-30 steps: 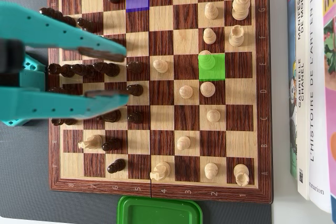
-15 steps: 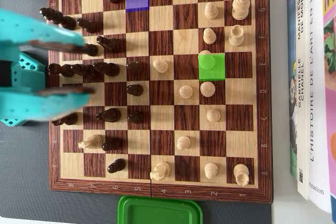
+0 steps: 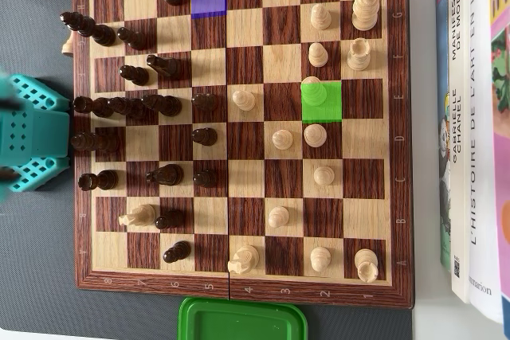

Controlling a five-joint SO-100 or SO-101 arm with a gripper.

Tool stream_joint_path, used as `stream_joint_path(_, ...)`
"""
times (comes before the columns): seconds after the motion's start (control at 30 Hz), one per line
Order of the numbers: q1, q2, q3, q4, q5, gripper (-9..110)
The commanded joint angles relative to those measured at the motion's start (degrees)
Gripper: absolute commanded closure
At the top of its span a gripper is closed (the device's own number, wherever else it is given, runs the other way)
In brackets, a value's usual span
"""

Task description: Play chess

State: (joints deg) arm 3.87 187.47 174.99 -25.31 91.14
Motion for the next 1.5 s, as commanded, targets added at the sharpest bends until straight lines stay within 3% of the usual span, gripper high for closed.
stream_joint_path(0.0,0.62,2.37,0.70,-4.48,-0.44,88)
stream_joint_path(1.0,-3.25,4.22,5.98,-40.34,-3.69,88)
stream_joint_path(1.47,-3.69,4.22,5.98,-63.02,-3.78,88)
